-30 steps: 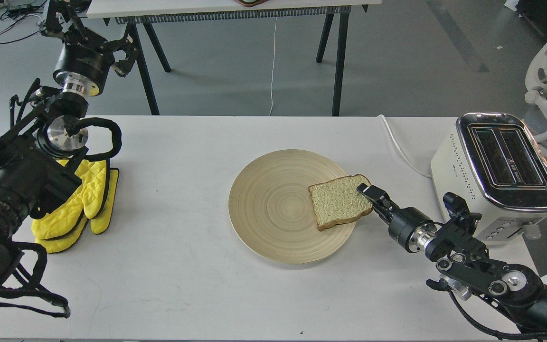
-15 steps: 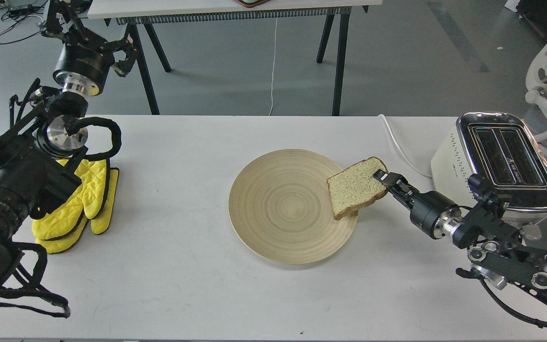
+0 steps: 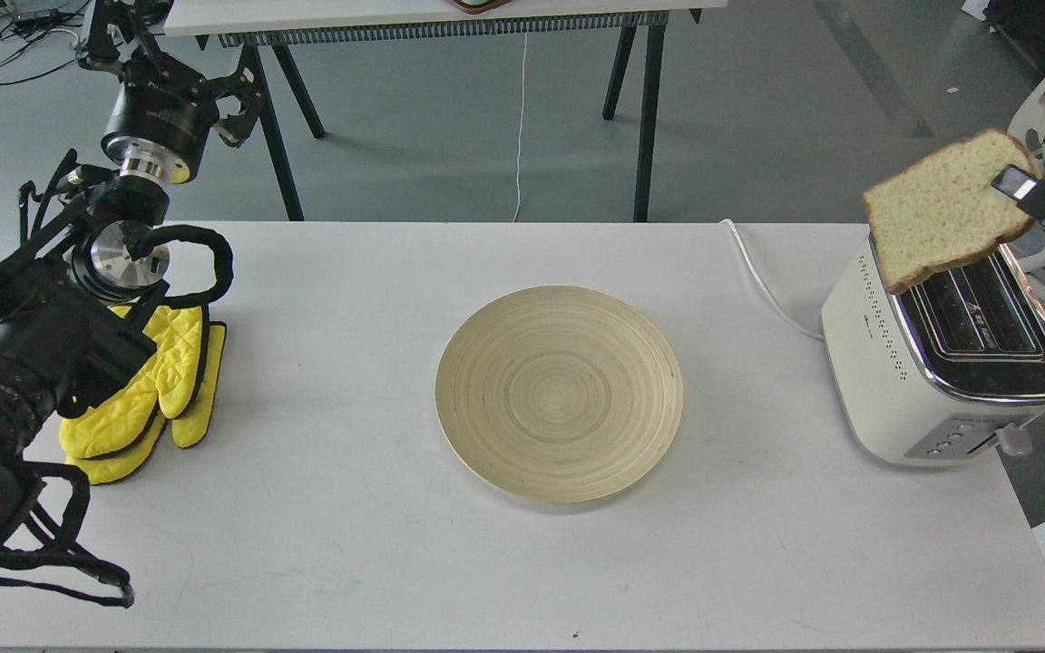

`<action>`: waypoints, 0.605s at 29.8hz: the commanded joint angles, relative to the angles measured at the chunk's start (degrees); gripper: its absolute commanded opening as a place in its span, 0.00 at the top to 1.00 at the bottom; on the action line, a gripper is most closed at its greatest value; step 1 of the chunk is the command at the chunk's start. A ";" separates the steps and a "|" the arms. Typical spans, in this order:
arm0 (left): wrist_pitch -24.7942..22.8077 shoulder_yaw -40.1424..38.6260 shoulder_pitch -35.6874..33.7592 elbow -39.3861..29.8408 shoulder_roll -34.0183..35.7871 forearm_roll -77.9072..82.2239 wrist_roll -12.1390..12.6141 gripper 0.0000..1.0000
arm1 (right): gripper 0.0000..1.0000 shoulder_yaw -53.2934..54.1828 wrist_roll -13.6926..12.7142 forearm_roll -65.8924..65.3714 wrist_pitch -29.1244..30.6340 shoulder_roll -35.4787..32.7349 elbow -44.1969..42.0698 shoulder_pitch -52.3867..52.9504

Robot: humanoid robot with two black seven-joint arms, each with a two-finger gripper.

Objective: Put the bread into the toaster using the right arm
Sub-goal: 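Lift the bread slice with the right gripper over the toaster slot, then lower the bread into the toaster slot and release with the right gripper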

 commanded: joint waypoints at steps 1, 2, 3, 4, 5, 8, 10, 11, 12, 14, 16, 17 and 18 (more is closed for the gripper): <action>0.00 0.08 0.00 -0.02 0.00 0.00 0.00 0.00 | 0.98 -0.84 -0.02 -1.13 0.00 -3.17 -0.36 -0.29; 0.00 0.08 0.00 -0.02 0.00 0.00 0.00 0.00 | 0.98 -0.93 -0.02 -1.22 0.00 -3.44 -0.36 -0.47; 0.00 0.08 0.00 -0.02 0.00 0.00 0.00 0.00 | 0.98 -1.36 -0.10 -1.31 0.00 -3.52 -0.54 -0.64; 0.00 0.08 0.00 -0.02 0.00 0.00 0.00 0.00 | 0.98 -2.06 -0.10 -1.66 0.00 -3.53 -0.80 -0.65; 0.00 0.08 0.00 -0.02 0.00 0.00 0.00 0.00 | 0.98 -3.03 -0.19 -2.36 0.00 -3.26 -1.32 -0.65; 0.00 0.08 0.00 -0.02 0.00 0.00 0.00 0.00 | 0.98 -4.70 -0.45 -4.47 0.00 -2.65 -3.43 -0.73; 0.00 0.08 0.00 -0.02 0.00 0.00 0.00 0.00 | 0.98 -5.41 -0.63 -4.74 -0.09 -1.86 -4.31 -0.73; 0.00 0.08 0.00 -0.02 0.00 0.00 0.00 0.00 | 0.98 -5.58 -0.63 -4.74 0.00 -1.59 -4.84 -0.73; 0.00 0.08 0.00 -0.02 0.00 0.00 0.00 0.00 | 0.98 -5.76 -0.63 -4.74 -0.09 -1.24 -5.54 -0.73; 0.00 0.08 0.00 -0.02 0.00 0.00 0.00 0.00 | 0.98 -5.85 -0.54 -4.74 0.00 -0.80 -6.95 -0.82; 0.00 0.08 0.00 -0.02 0.00 0.00 0.00 0.00 | 0.97 -5.94 -0.54 -4.74 -0.09 -0.01 -7.92 -0.91; 0.00 0.08 0.00 -0.02 0.00 0.00 0.00 0.00 | 0.97 -6.02 -0.54 -4.74 0.00 0.42 -8.36 -0.91; 0.00 0.08 0.00 -0.02 0.00 0.00 0.00 0.00 | 0.97 -6.02 -0.54 -4.74 -0.09 1.04 -8.80 -1.00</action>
